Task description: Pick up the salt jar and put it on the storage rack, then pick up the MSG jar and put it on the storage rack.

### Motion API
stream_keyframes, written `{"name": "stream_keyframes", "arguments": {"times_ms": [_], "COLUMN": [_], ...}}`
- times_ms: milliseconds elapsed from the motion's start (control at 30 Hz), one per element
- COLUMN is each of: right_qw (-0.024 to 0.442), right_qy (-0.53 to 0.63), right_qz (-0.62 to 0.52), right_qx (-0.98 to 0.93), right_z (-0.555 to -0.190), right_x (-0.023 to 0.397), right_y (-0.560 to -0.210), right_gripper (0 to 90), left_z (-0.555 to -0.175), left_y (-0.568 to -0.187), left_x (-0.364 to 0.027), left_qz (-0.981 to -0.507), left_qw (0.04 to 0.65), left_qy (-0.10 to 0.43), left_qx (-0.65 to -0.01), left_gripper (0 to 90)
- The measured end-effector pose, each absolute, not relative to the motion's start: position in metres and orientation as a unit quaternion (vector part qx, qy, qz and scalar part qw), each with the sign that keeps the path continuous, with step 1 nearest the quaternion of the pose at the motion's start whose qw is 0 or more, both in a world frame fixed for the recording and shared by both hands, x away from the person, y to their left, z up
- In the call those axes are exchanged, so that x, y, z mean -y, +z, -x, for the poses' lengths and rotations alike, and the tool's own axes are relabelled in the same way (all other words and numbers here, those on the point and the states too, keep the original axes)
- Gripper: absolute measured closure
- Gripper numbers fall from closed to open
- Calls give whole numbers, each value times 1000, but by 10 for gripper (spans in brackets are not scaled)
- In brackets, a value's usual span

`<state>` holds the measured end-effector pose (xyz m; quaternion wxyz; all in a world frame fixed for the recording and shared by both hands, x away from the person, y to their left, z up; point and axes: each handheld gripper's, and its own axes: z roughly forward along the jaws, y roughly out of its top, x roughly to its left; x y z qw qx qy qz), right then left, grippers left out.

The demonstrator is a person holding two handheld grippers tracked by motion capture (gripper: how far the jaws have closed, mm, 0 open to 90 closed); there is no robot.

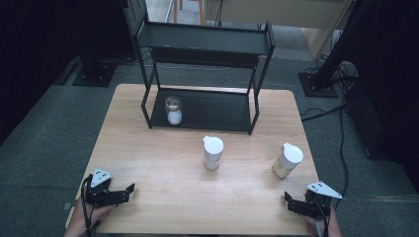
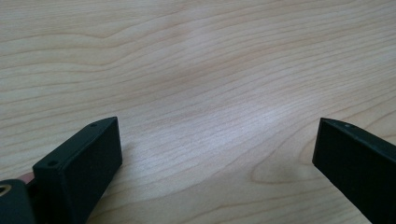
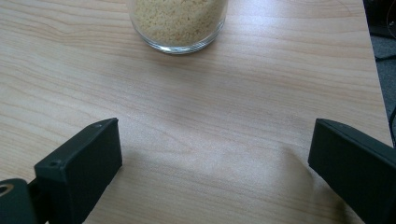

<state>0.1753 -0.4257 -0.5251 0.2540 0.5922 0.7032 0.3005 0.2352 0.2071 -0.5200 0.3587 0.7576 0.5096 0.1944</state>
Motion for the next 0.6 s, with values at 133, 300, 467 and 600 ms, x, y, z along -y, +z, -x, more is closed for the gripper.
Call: {"name": "stream_keyframes", "arguments": {"times_ms": [133, 300, 467, 600], "right_qw": [254, 259, 257, 264], "right_qy": [299, 299, 307, 292], "right_qz": [-591, -588, -590, -583], "right_qx": [-704, -706, -701, -711], "right_z": [-175, -175, -174, -176], "right_x": [426, 424, 427, 422], "right_y": [-525, -525, -522, -520], "right_gripper": [24, 24, 24, 24], "left_z": [-234, -235, -235, -235], "left_y": [-520, -520, -520, -520], "left_x": [-208, -210, -209, -210], "left_qz": [-758, -755, -757, -756], "left_qw": [354, 358, 357, 359], "left_qy": [199, 192, 192, 190], "left_qx": [-511, -515, -513, -514], "left_gripper": [15, 16, 16, 16]}}
